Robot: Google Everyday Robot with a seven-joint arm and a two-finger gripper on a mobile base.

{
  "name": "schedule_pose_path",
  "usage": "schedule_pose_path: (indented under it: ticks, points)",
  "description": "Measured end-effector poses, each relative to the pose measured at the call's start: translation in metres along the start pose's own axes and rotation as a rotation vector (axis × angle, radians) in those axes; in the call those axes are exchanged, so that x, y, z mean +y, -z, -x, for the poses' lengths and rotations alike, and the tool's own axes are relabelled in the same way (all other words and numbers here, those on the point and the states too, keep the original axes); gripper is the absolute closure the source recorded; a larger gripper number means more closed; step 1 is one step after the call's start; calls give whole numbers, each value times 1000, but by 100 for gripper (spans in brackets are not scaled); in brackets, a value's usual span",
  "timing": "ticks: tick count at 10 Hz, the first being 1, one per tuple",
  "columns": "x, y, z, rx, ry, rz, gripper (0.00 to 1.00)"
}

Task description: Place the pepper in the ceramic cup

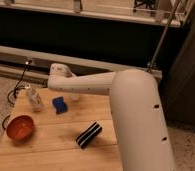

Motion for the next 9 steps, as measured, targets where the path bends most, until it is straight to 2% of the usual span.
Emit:
schedule_pose_path:
  ticks: [2, 9]
  points:
    - [2, 7, 19, 5, 24, -43, 20]
    - [3, 9, 22, 6, 29, -50, 20]
